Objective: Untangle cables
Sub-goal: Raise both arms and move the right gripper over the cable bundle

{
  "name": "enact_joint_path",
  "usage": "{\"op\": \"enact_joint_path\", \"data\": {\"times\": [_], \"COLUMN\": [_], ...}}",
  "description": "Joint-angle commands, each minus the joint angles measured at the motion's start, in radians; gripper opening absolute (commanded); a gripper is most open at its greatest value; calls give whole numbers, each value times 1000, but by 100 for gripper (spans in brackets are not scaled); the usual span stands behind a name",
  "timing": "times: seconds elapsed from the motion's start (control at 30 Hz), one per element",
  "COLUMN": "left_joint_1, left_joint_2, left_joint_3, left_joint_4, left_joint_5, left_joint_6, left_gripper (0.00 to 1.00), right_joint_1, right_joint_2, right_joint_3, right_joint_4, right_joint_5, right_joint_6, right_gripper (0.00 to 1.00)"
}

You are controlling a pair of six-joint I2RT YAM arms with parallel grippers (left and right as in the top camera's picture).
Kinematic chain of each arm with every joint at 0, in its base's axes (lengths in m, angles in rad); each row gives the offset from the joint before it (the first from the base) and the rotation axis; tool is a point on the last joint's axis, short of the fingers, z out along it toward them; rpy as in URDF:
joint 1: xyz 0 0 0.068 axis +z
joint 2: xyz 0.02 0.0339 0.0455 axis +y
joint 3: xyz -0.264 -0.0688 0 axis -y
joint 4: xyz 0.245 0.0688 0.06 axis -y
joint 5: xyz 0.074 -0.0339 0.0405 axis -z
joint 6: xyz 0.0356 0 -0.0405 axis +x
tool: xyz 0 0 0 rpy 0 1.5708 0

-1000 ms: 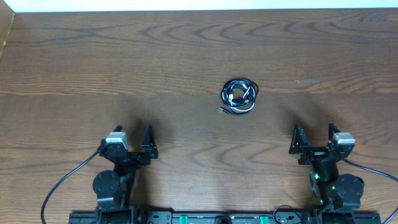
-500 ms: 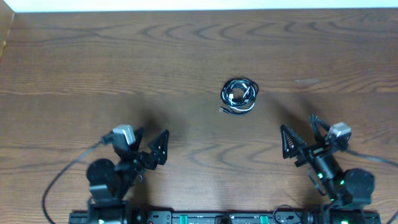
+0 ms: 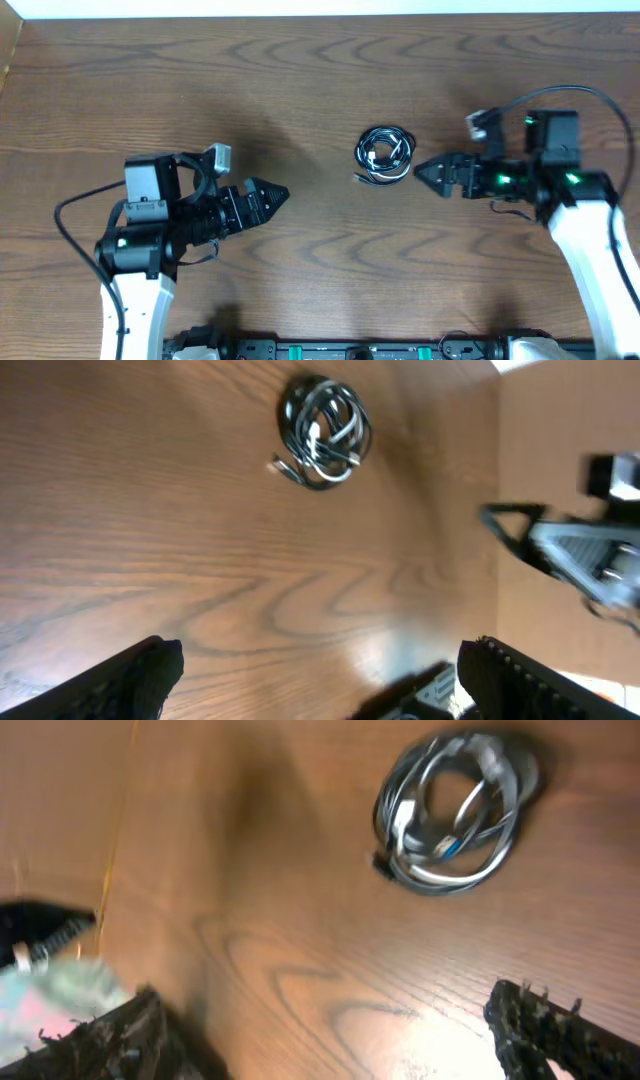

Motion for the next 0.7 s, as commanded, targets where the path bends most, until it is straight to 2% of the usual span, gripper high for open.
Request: {"op": "enact_joint_path", "data": {"times": [0.0,0.1,0.2,0.3,0.4,0.53,0.67], "left_joint_1": [-9,-64,-145,-227,-270,-272,-273], "left_joint_2": [18,20,20,20,19,23,84], "left_joint_3": [14,16,41,76,77,77,87], "left_joint_4": [-19,-47,-85,-107,-105,-77,-66], "left_joint_5": [49,-101,-266,-432,-448,-448,-446], "left_joint_6": [107,132,130,130,130,130,92], "left_gripper": [94,94,94,94,94,94,93], "right_joint_1": [72,168,277,343,352,335,316], "right_joint_2": [67,95,98,97,96,107,227], "right_joint_3": [12,43,86,107,107,107,111], "right_joint_4": [-9,-42,-75,-45,46,165,253], "right_joint_5": [-11,174,428,520,516,636,636], "right_joint_6": [-120,-191,-203,-204,-179,-69,-53], "right_gripper": [99,99,99,99,99,96,91]}}
